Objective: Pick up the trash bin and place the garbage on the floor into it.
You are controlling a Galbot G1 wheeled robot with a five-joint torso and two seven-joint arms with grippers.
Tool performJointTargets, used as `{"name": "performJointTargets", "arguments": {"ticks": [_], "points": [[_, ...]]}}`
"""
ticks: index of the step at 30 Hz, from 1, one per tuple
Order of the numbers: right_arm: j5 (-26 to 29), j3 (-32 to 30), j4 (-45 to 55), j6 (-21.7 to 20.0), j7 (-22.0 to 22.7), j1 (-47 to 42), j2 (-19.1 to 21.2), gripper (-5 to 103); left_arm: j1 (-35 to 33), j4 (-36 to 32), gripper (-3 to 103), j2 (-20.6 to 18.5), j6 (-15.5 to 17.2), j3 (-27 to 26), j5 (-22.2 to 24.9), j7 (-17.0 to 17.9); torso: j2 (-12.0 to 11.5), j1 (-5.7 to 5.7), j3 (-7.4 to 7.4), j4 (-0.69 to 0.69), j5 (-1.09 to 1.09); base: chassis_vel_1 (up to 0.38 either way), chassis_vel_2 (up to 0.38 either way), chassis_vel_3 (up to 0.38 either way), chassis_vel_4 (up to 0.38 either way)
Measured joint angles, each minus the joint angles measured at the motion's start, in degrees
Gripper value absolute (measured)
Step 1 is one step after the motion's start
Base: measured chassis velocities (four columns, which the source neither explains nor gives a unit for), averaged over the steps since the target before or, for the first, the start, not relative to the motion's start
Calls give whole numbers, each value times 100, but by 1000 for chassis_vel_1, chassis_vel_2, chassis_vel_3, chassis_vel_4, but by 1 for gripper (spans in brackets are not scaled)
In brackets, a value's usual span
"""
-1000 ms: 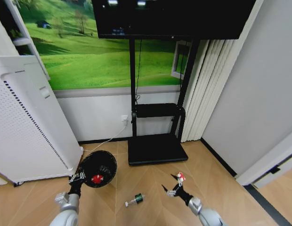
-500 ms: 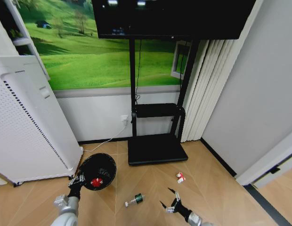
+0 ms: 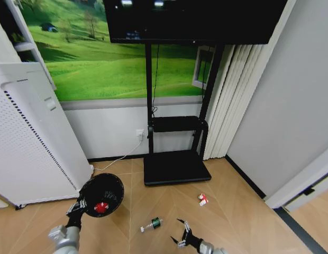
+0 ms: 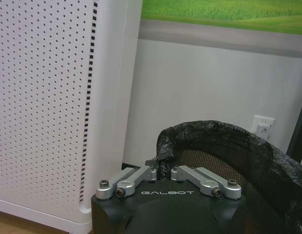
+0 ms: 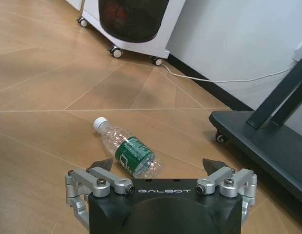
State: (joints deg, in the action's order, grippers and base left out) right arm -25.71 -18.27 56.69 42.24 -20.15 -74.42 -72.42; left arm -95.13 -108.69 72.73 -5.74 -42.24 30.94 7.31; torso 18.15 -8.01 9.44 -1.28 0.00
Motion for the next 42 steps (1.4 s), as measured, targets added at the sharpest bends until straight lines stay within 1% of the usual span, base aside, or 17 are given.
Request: {"name": "performJointTargets", "arguments": {"ticks": [1, 2, 3, 4, 6, 7, 10, 13, 18, 22, 24, 25, 26, 27, 35, 42], "points": [[-163, 40, -91, 4, 97, 62, -44, 100, -27, -17, 7, 20, -7, -37, 2, -5, 0, 0, 0, -1, 0, 0, 0, 0, 0], [-163, 40, -91, 4, 97, 62, -44, 100, -27, -17, 7, 20, -7, -37, 2, -5, 0, 0, 0, -1, 0, 0, 0, 0, 0], [-340, 55, -172, 20, 159, 136, -87, 100, -40, -25, 7, 35, -15, -57, 3, -8, 0, 0, 0, -1, 0, 0, 0, 0, 0], [-340, 55, -172, 20, 159, 136, -87, 100, -40, -25, 7, 35, -15, -57, 3, -8, 0, 0, 0, -1, 0, 0, 0, 0, 0], [-669, 83, -358, 54, 247, 299, -175, 100, -54, -32, 7, 53, -22, -75, 4, -10, 0, 0, 0, -1, 0, 0, 0, 0, 0], [-669, 83, -358, 54, 247, 299, -175, 100, -54, -32, 7, 53, -22, -75, 4, -10, 0, 0, 0, -1, 0, 0, 0, 0, 0], [-924, 279, -807, 48, 394, 698, -319, 100, -53, -36, 7, 103, -24, -82, -2, -9, 0, 0, 0, -1, 1, 0, 0, 0, 0], [-1090, 374, -1147, 48, 447, 959, -426, 100, -65, -40, 7, 162, -24, -94, -42, -5, 0, 0, 0, -1, -1, 0, 0, 0, 0], [-1201, 541, -1572, 12, 505, 1246, -581, 100, -165, -72, 7, 270, -30, -166, -106, 2, 0, 0, 0, -1, -1, 0, 0, 0, 0], [-1240, 569, -1675, 10, 519, 1310, -623, 100, -195, -77, 7, 290, -36, -185, -117, 2, 0, 0, 0, -1, -1, 0, 0, 0, 0], [-1612, 577, -2228, 16, 652, 1606, -827, 100, -318, -100, 7, 367, -58, -282, -154, -5, 0, 0, 0, 0, -1, 0, 0, 0, 0], [-1612, 577, -2228, 16, 652, 1606, -827, 100, -318, -100, 7, 367, -58, -282, -154, -5, 0, 0, 0, 0, -1, 0, 0, 0, 0], [-1787, 566, -2465, 23, 715, 1730, -927, 100, -382, -124, 7, 393, -67, -346, -154, -13, 0, 0, 0, 0, 1, 0, 0, 0, 0], [-1837, 598, -2559, 19, 743, 1784, -973, 100, -419, -133, 7, 401, -80, -390, -153, -26, 0, 0, 0, 0, 0, 0, 0, 0, 0], [-1906, 786, -2763, -108, 898, 1989, -1183, 100, -496, -133, 7, 418, -101, -489, -131, -52, 0, 0, 0, -1, 0, 0, 0, 0, 0], [-1912, 926, -2926, -209, 976, 2170, -1275, 100, -547, -185, 7, 418, -104, -540, -85, -53, 0, 0, 0, -1, 0, 0, 0, 0, 0]]}}
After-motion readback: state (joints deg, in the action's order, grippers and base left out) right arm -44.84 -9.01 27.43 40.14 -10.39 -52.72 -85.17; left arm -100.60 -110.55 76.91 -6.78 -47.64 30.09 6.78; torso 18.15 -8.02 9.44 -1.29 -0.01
